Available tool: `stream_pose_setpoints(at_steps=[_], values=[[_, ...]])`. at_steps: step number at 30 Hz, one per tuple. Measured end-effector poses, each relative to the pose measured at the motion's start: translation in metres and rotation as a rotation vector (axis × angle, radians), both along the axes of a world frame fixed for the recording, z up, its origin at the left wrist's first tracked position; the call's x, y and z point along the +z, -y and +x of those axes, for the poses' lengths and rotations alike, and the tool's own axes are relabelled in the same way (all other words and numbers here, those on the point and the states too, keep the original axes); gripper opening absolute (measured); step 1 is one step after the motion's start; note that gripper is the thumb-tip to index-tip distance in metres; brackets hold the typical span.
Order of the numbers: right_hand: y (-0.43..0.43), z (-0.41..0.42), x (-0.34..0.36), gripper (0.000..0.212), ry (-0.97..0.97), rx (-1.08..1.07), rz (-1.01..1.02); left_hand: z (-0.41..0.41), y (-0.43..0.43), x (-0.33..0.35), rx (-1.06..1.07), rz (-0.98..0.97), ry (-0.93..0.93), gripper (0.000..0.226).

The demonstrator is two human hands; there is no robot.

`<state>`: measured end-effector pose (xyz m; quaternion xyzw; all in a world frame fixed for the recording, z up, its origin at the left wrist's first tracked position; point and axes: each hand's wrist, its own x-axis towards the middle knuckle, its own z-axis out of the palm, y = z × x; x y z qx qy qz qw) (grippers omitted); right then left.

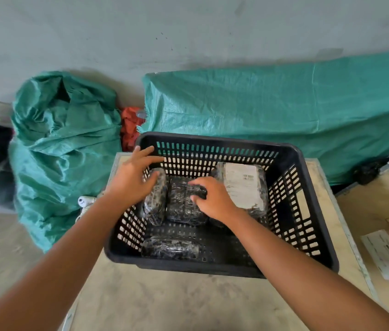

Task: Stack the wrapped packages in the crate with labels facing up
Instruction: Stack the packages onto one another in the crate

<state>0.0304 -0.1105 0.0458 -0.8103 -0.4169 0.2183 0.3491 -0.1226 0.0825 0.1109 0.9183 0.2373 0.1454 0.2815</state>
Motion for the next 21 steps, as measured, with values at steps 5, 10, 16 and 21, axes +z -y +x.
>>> stream_pose_setpoints(at_steps=[5,10,16,21], values=[[-0.023,-0.011,-0.056,0.065,0.028,0.204,-0.349,-0.027,-0.016,-0.015,0.069,-0.048,-0.21,0.051],[-0.037,-0.009,-0.088,0.093,0.37,0.355,-0.628,-0.027,-0.02,-0.024,0.085,-0.132,-0.168,0.06],[-0.047,-0.021,-0.11,0.106,0.516,0.381,-0.798,-0.028,-0.02,-0.029,0.125,-0.194,-0.117,0.064],[-0.059,-0.01,-0.093,0.103,0.389,0.375,-0.795,-0.026,-0.022,-0.032,0.103,-0.231,-0.095,0.065]])
